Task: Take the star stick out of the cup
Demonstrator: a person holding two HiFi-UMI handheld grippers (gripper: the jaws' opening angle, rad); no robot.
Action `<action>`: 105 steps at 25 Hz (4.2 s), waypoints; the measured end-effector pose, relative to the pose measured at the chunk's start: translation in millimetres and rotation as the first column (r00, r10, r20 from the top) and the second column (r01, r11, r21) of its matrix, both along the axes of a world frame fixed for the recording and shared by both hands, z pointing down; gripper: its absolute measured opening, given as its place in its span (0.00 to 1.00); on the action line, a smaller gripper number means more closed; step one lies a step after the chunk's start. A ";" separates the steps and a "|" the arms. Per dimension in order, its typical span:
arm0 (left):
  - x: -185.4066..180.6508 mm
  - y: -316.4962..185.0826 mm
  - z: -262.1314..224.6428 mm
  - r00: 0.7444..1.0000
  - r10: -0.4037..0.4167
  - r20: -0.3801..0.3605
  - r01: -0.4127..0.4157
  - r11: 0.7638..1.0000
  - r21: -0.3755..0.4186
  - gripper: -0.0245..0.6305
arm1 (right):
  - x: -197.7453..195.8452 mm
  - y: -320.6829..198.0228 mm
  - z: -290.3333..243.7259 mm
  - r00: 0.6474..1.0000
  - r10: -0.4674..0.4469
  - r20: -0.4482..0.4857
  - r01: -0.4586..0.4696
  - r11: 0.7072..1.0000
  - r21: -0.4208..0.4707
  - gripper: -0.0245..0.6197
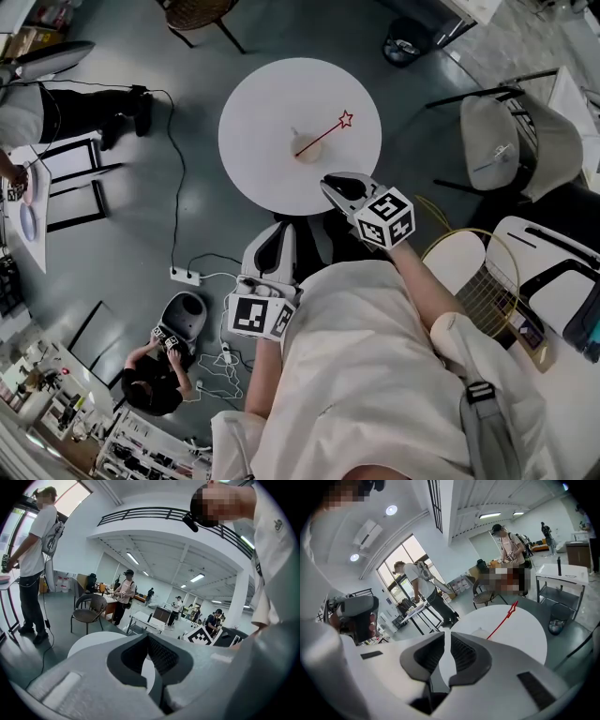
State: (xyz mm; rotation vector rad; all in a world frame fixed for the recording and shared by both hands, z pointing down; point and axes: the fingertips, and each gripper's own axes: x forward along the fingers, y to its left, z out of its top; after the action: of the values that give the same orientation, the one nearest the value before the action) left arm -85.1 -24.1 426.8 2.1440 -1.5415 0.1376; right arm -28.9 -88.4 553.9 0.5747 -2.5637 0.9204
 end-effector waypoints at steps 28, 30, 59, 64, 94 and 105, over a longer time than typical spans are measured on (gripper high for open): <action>-5.5 6.7 9.3 0.999 0.037 0.004 -0.036 0.998 -0.044 0.05 | 8.0 -51.4 76.3 0.958 0.279 -0.073 -0.285 0.953 -0.106 0.15; -3.9 6.2 10.1 0.999 0.044 0.005 -0.044 0.998 -0.043 0.05 | 9.4 -52.9 81.2 0.951 0.300 -0.069 -0.307 0.944 -0.122 0.14; 8.1 -36.3 18.9 0.991 0.132 -0.009 -0.133 0.991 -0.033 0.05 | 7.4 -92.0 116.3 0.904 0.415 -0.102 -0.427 0.893 -0.145 0.14; 2.6 -41.4 18.9 0.992 0.123 -0.034 -0.124 0.991 -0.039 0.05 | 5.8 -98.9 119.8 0.896 0.432 -0.105 -0.444 0.885 -0.144 0.14; -15.4 -43.1 19.9 0.986 0.163 -0.031 -0.165 0.984 -0.063 0.05 | -5.6 -117.7 118.6 0.832 0.549 -0.077 -0.554 0.819 -0.147 0.08; -15.1 -43.7 17.7 0.986 0.163 -0.029 -0.165 0.985 -0.048 0.05 | -9.6 -113.9 112.4 0.835 0.546 -0.069 -0.550 0.827 -0.118 0.08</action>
State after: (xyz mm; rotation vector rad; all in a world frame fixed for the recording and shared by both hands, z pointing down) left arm -100.2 -67.8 444.5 2.2228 -1.3325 0.2024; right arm -38.5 -202.3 666.4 1.3185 -2.3087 1.2353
